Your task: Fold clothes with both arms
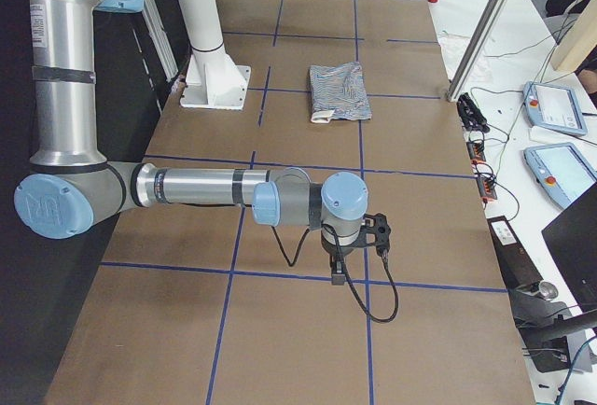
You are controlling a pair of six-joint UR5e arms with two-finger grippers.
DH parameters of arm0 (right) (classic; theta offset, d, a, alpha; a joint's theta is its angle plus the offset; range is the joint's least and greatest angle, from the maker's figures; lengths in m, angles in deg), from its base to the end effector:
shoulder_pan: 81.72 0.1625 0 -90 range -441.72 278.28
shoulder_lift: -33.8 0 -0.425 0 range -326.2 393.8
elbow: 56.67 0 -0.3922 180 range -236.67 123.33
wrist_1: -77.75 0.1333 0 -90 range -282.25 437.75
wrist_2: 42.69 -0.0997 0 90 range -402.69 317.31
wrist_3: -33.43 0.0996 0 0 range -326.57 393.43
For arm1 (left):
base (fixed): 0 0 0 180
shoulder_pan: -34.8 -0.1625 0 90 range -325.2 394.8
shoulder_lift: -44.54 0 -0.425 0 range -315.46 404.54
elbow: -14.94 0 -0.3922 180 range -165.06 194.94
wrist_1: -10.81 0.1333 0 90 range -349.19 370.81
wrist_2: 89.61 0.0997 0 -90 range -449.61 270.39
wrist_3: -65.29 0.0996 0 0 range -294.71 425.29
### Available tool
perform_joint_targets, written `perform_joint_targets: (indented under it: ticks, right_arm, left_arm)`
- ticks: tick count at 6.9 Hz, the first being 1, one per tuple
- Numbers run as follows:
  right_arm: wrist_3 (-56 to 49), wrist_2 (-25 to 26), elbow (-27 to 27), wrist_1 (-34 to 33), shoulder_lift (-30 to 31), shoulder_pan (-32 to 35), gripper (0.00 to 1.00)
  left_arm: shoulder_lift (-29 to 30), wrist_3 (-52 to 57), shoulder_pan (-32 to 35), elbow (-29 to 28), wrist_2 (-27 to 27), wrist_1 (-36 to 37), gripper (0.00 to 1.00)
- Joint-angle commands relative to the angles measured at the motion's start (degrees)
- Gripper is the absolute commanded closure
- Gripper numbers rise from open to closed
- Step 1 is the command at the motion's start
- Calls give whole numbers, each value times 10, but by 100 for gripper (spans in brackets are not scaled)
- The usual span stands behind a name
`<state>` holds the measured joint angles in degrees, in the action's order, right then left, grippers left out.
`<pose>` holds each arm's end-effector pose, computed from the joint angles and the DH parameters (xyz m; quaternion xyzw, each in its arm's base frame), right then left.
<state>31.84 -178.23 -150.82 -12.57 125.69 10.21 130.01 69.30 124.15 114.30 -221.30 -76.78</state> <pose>0.0783 -0.4775 0.6381 0.0275 -0.3863 -0.0038 0.9219 -0.0618 -0.4607 0.6232 0.0302 0.3550 0.0455 0.9333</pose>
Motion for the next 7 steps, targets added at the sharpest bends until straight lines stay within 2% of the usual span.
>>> perform_joint_targets:
  ticks: [1,3,4,7]
  right_arm:
    - [0,-3,-1,0,0,1,0]
    - [0,-3,-2,0,0,0,0]
    - [0,-3,-2,0,0,1,0]
    - [0,-4,-2,0,-1,1,0]
  left_arm:
    - [-2,-32,1,5,-15,-1,0]
    - [-1,-32,1,6,-26,-1,0]
    - [-1,-32,1,6,-50,-2,0]
    - [-1,-31,1,6,-49,-3,0]
